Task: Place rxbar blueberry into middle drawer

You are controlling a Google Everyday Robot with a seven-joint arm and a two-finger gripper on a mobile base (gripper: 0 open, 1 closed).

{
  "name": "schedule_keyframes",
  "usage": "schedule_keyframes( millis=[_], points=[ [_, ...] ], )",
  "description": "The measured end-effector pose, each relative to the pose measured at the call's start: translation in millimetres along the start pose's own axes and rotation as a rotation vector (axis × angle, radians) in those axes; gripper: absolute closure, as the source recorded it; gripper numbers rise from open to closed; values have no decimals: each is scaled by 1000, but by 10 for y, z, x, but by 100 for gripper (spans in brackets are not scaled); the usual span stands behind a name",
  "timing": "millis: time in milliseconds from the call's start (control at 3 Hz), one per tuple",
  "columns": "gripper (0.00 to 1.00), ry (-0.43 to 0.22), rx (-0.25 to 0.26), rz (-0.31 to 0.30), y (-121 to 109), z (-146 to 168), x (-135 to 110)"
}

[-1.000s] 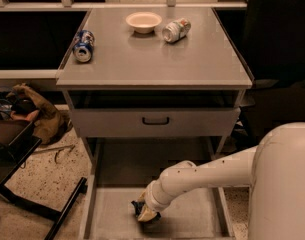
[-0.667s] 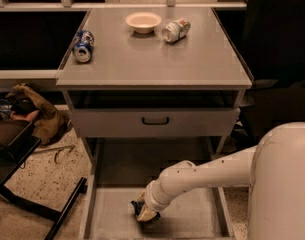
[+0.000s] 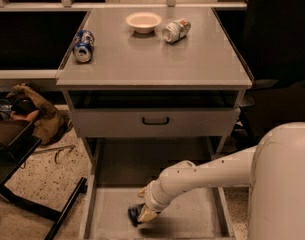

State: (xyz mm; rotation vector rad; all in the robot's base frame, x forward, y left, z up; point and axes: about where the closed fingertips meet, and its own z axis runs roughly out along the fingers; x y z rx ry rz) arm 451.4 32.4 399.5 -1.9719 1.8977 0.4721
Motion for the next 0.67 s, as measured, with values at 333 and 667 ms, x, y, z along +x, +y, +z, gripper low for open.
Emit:
schedule_keyframes(
  millis=[333,667],
  points=[
    [0,0,0,0,0,0,0],
    [0,0,0,0,0,0,0]
  ],
)
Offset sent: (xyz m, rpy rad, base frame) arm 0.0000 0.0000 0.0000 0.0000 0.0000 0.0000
